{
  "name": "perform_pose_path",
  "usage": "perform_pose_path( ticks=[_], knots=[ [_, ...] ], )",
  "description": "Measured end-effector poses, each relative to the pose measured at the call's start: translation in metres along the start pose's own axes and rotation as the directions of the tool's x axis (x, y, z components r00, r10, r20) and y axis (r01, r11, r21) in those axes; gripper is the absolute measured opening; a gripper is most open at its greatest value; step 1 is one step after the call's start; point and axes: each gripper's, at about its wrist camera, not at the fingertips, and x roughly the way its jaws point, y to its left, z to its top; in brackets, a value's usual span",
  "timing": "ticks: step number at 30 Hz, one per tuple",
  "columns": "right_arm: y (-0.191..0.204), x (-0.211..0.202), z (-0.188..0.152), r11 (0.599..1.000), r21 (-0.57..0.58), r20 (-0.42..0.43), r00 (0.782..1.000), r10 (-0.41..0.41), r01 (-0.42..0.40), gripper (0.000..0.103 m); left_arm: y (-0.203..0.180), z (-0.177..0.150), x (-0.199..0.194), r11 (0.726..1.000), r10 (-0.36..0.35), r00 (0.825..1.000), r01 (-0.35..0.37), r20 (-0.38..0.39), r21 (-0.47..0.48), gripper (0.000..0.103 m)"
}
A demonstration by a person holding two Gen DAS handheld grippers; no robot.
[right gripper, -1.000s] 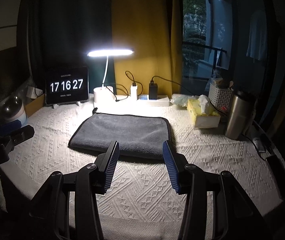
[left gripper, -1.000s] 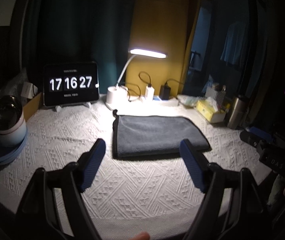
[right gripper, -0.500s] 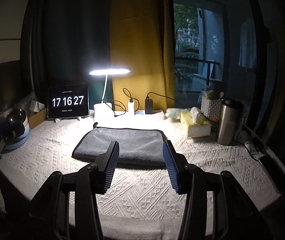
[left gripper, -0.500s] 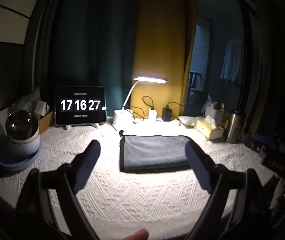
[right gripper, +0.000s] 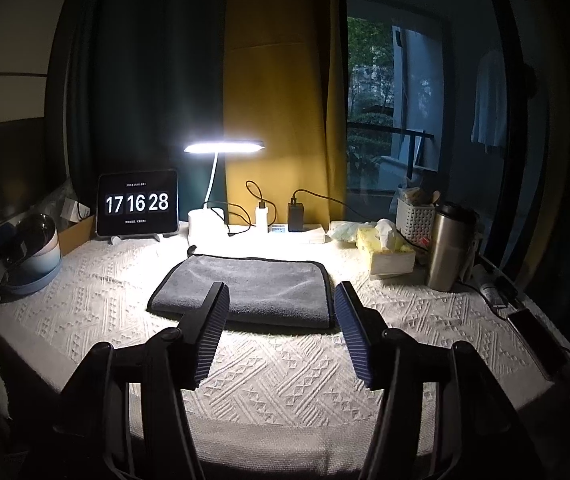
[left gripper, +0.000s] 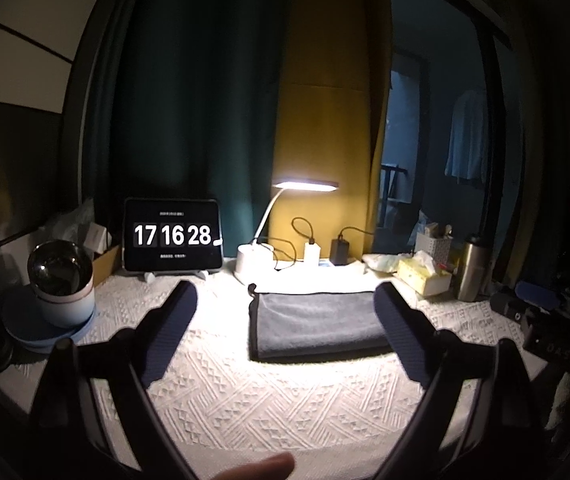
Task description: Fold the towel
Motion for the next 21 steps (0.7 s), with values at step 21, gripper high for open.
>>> perform_pose_path(
  ticks=[21],
  knots=[
    [0.0011,-0.0012,0.0033,1.0,0.018,0.001,1.0,0.01,-0.01,0.058,-0.003,-0.001,0.0068,1.0,-0.031,0.999,0.031,-0.035,-0.004,0.093]
  ],
)
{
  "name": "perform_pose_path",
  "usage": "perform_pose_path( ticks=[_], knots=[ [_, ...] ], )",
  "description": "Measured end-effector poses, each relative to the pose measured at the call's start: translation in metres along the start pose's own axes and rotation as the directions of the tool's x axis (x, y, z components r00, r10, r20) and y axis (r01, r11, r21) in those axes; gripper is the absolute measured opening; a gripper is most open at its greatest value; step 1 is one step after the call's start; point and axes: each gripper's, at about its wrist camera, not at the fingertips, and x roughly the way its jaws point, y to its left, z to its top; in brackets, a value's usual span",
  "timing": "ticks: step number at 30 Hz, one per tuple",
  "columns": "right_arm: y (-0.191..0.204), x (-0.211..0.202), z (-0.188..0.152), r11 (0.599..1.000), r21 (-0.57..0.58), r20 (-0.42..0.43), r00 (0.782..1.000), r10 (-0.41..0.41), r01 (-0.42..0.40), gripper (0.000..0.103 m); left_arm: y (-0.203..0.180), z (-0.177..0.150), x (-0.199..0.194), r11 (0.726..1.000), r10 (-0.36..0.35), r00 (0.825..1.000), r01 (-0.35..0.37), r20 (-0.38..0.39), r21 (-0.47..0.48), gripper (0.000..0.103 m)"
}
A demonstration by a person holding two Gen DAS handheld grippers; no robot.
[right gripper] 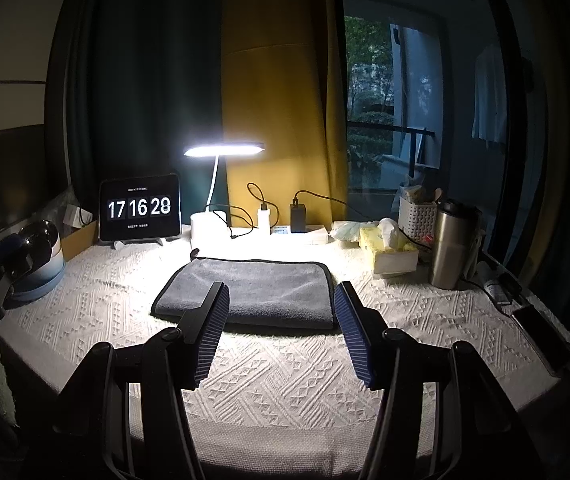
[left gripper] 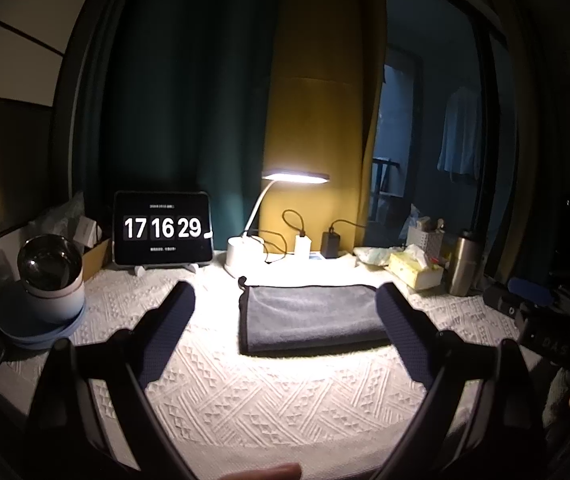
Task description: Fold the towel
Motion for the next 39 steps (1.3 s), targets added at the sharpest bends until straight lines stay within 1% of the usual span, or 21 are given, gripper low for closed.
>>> perform_pose_path(
  ticks=[14,39],
  knots=[
    [-0.0062,0.0011,-0.0036,1.0,0.007,0.0,1.0,-0.018,0.018,0.058,-0.0027,-0.0025,-0.0002,1.0,0.002,1.0,-0.002,0.002,0.011,0.093],
    [-0.0057,0.0016,-0.0046,1.0,0.003,-0.002,1.0,-0.011,0.011,0.058,0.0009,-0.004,-0.0011,1.0,-0.009,1.0,0.009,-0.006,0.003,0.093]
  ],
)
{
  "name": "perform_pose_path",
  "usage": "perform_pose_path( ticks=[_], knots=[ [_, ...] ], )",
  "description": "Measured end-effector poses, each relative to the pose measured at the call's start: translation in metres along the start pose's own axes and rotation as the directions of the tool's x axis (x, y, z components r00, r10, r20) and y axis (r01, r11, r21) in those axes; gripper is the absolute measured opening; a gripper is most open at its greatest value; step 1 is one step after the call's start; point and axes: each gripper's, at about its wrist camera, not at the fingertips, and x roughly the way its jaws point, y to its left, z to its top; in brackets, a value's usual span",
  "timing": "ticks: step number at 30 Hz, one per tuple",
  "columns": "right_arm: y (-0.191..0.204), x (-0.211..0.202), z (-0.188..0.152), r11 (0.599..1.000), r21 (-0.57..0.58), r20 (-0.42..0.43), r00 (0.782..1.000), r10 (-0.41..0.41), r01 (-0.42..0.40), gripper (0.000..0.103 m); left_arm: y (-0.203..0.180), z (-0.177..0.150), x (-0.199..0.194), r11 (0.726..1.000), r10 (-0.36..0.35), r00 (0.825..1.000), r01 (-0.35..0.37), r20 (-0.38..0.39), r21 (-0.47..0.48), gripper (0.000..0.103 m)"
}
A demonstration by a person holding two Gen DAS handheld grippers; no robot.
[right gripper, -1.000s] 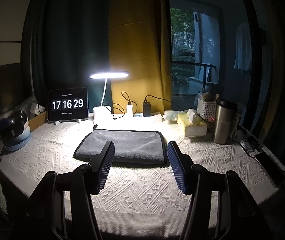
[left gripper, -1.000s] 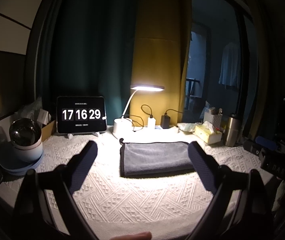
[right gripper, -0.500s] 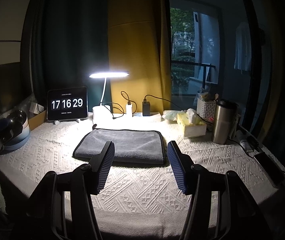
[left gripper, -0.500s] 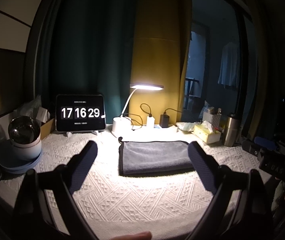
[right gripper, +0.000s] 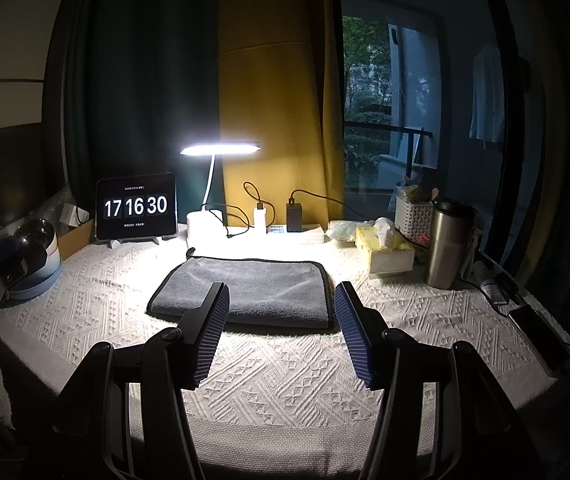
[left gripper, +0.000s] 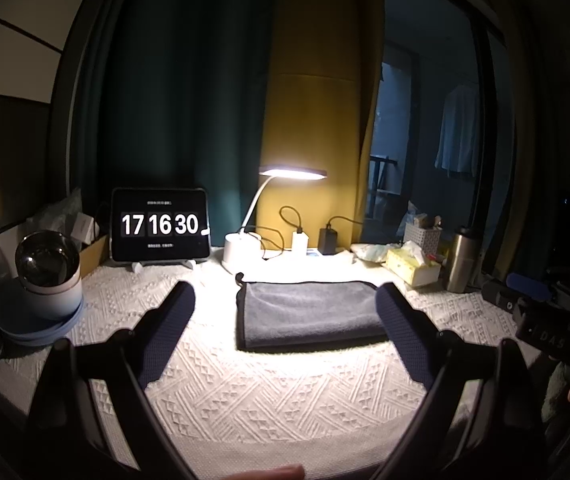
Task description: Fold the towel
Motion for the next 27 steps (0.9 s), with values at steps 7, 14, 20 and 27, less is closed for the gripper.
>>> perform_pose_path(
  ticks=[7,14,20,27],
  knots=[
    [0.0017,-0.0004,-0.0001,1.0,-0.002,-0.001,1.0,0.001,-0.001,0.058,0.0002,0.0,-0.0001,1.0,0.0,1.0,0.0,0.0,-0.001,0.093],
    [0.0018,-0.0004,0.0,1.0,-0.002,-0.001,1.0,0.0,0.0,0.058,0.0003,-0.0011,-0.0008,1.0,0.001,1.0,-0.001,0.004,-0.003,0.093],
    [0.0018,-0.0004,0.0,1.0,-0.003,-0.001,1.0,0.0,0.0,0.058,0.0008,-0.0012,-0.0004,1.0,0.001,1.0,-0.001,0.003,-0.003,0.093],
    [0.0029,-0.0001,-0.0001,1.0,-0.006,-0.004,1.0,0.001,-0.001,0.058,-0.0001,-0.005,0.0004,1.0,-0.001,1.0,0.001,-0.004,-0.005,0.093]
  ],
)
